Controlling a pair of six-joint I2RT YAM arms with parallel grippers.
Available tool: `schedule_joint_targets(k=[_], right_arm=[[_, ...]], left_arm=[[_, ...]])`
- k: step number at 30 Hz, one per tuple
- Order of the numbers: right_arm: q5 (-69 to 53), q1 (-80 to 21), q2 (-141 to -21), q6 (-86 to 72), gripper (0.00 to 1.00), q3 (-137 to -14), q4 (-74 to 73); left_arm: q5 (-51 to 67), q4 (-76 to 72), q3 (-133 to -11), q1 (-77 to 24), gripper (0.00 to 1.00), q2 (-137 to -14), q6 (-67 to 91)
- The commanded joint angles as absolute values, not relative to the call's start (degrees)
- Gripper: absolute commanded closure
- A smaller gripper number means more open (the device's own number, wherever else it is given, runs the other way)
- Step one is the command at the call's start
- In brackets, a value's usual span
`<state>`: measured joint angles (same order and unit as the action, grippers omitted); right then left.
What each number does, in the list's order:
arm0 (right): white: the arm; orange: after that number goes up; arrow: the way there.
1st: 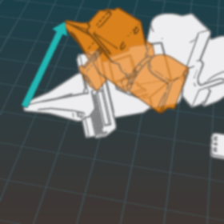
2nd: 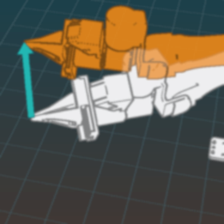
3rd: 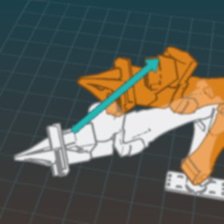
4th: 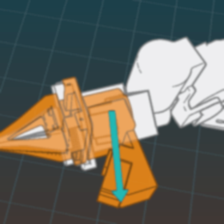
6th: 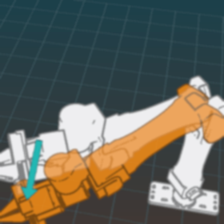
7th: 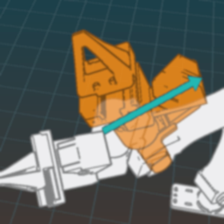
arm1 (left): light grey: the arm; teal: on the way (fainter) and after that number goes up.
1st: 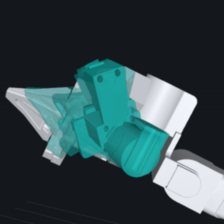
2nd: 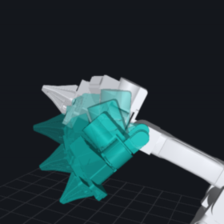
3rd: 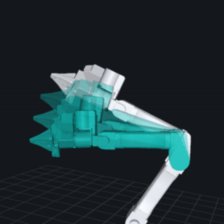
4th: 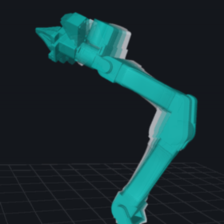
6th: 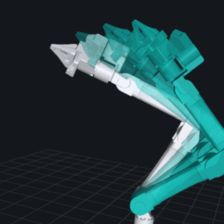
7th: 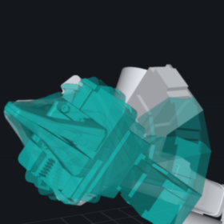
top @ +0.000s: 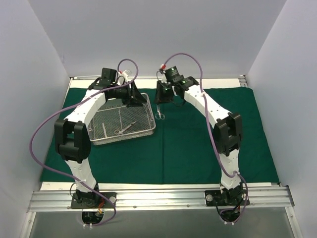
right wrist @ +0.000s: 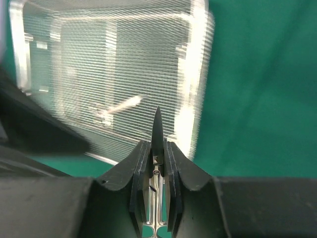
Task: Open and lay out the surgical kit
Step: Place the medical item in the surgical kit.
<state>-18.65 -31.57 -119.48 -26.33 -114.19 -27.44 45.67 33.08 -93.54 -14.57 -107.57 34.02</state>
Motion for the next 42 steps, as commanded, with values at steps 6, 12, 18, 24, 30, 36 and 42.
schedule_joint_targets(k=[6, 12, 18, 24, 30, 36, 42], right_arm=[[-10.47, -20.49, -102.51, -16.18, 1.00, -90.65, -34.10], [-7.47, -12.04, -96.51, -13.45, 1.00, -74.91, -30.59], [-3.08, -10.12, -98.43, -12.22, 1.00, -69.53, -24.97], [-0.18, -7.83, -102.21, -9.49, 1.00, -66.71, -22.32], [-0.18, -5.54, -102.91, -6.59, 1.00, -65.39, -21.53], [-0.18, -5.54, -104.94, -6.94, 1.00, -65.74, -20.74], [-0.18, -5.54, -105.73, -7.56, 0.97, -64.60, -20.57]], left_arm=[[43.25, 39.80, -94.48, -6.42, 0.48, -106.52, 22.77], [43.33, 38.77, -91.67, -6.24, 0.48, -107.84, 22.23], [43.59, 38.32, -93.77, -6.33, 0.49, -109.60, 23.82], [43.59, 39.99, -95.89, -6.15, 0.50, -110.57, 23.20], [44.12, 39.64, -95.36, -5.45, 0.50, -111.00, 23.47], [43.68, 39.37, -95.89, -5.36, 0.50, -111.79, 23.99], [43.33, 40.25, -97.21, -5.36, 0.48, -112.85, 23.64]])
